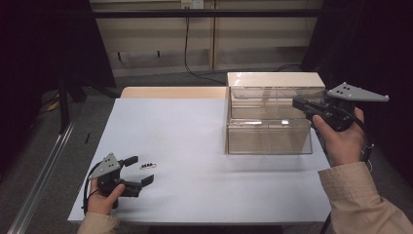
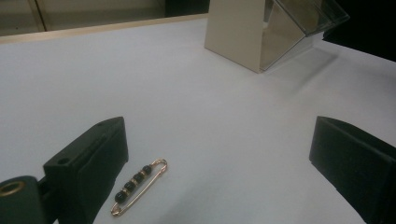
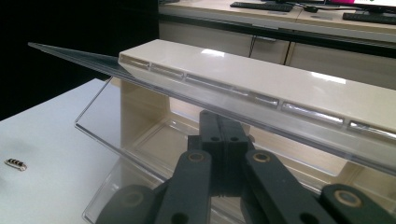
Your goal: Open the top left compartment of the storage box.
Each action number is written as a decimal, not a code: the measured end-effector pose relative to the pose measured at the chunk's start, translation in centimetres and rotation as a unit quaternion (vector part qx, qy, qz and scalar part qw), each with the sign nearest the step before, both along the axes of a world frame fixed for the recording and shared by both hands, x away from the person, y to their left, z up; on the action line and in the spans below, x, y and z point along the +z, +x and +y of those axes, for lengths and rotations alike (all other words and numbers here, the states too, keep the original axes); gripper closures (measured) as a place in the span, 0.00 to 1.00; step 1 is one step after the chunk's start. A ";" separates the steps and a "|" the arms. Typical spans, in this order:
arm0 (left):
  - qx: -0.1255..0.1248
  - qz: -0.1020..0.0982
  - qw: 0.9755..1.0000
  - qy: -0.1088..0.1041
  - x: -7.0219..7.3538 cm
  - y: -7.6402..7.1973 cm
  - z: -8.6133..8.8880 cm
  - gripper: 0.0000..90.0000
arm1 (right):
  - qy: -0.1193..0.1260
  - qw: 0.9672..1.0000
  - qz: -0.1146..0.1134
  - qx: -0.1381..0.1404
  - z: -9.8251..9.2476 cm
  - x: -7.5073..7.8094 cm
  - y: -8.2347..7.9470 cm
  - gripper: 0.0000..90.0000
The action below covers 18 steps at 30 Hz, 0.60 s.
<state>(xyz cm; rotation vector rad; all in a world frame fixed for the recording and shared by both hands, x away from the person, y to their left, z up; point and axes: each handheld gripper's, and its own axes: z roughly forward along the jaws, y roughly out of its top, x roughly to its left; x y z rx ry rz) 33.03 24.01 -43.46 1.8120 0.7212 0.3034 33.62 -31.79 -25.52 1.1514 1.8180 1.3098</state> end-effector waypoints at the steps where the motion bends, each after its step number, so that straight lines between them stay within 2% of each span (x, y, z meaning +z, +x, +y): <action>1: 0.001 0.001 1.000 0.000 0.0 0.0 0.0 0.05 | -0.002 1.000 -0.002 -0.001 0.0 0.1 0.1 1.00; 6: 0.006 0.005 1.000 -0.001 0.1 0.2 0.2 0.05 | -0.002 1.000 -0.002 -0.003 0.0 0.4 0.4 1.00; 14: 0.012 0.004 1.000 0.009 0.2 0.6 0.3 0.06 | -0.004 1.000 -0.005 -0.006 -0.1 0.9 0.8 1.00; 18: 0.018 0.011 1.000 0.013 0.2 0.8 0.3 0.06 | -0.003 1.000 -0.006 -0.009 -0.1 1.1 1.1 1.00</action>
